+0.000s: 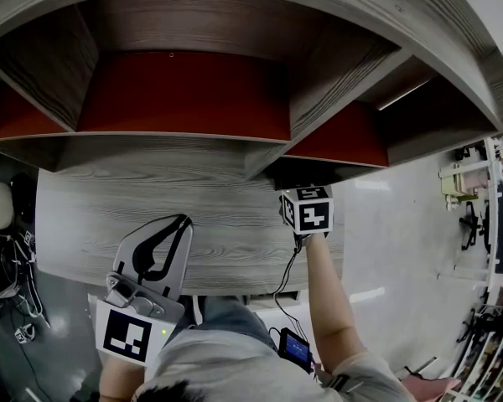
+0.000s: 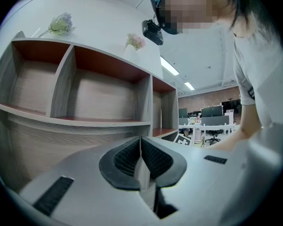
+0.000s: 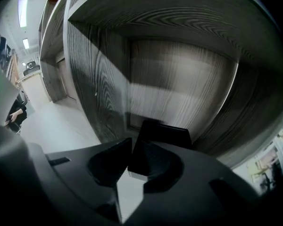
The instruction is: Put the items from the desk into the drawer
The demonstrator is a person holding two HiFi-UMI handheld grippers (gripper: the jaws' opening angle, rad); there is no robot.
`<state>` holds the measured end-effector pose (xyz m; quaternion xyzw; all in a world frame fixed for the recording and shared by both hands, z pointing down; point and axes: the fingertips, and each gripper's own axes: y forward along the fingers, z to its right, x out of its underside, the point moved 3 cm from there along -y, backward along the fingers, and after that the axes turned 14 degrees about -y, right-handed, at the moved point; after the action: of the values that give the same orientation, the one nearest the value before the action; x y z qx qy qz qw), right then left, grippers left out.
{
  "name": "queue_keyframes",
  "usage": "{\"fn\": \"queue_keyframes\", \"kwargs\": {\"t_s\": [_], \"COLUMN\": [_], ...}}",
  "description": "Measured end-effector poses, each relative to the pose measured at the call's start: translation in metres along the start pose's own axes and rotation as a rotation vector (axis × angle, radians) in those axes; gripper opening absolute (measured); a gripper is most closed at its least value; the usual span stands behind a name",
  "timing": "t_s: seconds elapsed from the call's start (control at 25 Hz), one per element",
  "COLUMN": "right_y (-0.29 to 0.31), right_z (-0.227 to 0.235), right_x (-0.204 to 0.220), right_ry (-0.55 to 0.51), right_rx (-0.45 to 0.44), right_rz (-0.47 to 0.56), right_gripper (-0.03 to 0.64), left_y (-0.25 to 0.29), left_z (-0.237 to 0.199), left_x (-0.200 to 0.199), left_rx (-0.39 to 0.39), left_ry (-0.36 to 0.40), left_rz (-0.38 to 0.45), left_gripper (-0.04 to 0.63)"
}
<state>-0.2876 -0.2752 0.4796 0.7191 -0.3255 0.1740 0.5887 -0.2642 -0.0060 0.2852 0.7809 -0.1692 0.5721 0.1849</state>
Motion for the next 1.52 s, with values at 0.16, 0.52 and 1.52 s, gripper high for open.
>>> {"fn": "queue_keyframes", "kwargs": {"t_s": [0.16,0.52,1.52], "right_y": [-0.005,-0.026,-0.228], "right_z": [-0.001,-0.015,-0.092], "right_x": [0.004,0.006,0.020], "right_ry": [0.044,0.094,0.253], "right_rx": [0.014,-0.003,0.317], "right_rz": [0.011,0.066,0.253], "right_gripper": [0.037,0.037,0.037], "left_y": [0.001,0.002,-0.047], "left_z": [0.006,0.022,0.066], "left_x": [0.001,0.002,0.004], "left_rx": [0.020,0.080,0.524], "left_ry": [0.006,0.024,0.046], "left_rz": [-0.006,-0.019,-0.039], "left_gripper": [0.012,0.012,0.012]}}
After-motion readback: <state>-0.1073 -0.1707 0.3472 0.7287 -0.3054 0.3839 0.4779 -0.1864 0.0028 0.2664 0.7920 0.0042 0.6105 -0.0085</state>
